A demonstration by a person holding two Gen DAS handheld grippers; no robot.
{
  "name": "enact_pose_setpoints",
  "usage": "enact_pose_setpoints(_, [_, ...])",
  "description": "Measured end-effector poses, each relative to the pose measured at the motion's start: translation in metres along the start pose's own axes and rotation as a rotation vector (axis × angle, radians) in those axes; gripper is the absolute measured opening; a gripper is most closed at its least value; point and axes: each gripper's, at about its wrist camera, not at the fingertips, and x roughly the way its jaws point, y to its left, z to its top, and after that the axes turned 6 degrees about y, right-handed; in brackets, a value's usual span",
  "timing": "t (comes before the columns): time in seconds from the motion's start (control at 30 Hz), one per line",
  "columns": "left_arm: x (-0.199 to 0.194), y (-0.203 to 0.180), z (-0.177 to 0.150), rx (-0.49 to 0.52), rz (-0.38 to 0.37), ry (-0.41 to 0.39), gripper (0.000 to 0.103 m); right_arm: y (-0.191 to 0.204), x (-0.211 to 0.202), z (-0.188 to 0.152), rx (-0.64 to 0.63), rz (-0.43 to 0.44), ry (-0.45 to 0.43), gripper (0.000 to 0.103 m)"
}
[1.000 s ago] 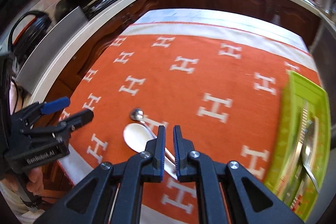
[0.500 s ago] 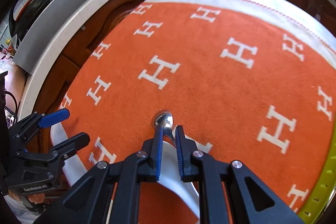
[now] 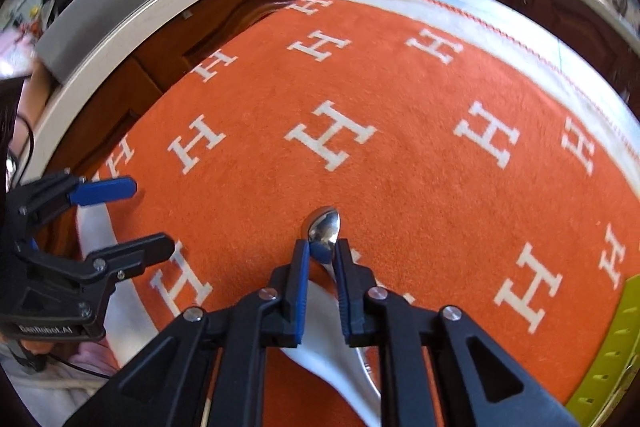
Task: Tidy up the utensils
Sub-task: 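Grasp the white ceramic spoon handle with the right tool, then carry the ceramic spoon into the green tray and open the right tool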
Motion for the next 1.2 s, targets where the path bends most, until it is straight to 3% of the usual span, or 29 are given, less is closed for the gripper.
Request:
enact_pose_setpoints(0.3, [-0.002, -0.012, -0.001, 0.027, -0.044, 0.004, 0.073, 0.003, -0.008, -0.006, -0.015, -0.029, -0.045, 0.002])
enact_pose_setpoints(0.6, [0.015, -0.024, -0.003, 0.005, -0.233, 0.075, 0.074, -0.010, -0.033, -0.023, 0.053, -0.020, -0.123, 0.002])
enact_pose_setpoints(0.83, [0.020, -0.054, -0.002, 0.095, -0.199, 0.036, 0.074, -0.025, -0.044, -0.043, 0.138, -0.010, -0.155, 0.002])
enact_pose_setpoints(1.07, [0.029, -0.095, -0.010, 0.257, -0.033, -0.047, 0.074, -0.041, -0.052, -0.060, 0.226, 0.009, -0.169, 0.002])
enact_pose_setpoints(1.13, [0.028, -0.098, -0.013, 0.279, -0.038, -0.067, 0.069, -0.044, -0.054, -0.064, 0.245, 0.008, -0.174, 0.002])
enact_pose_setpoints(1.17, [0.026, -0.099, -0.014, 0.289, -0.043, -0.077, 0.062, -0.045, -0.055, -0.066, 0.250, 0.007, -0.176, 0.002])
enact_pose_setpoints(1.2, [0.025, -0.101, -0.015, 0.299, -0.047, -0.088, 0.048, -0.046, -0.056, -0.068, 0.256, 0.006, -0.177, 0.002])
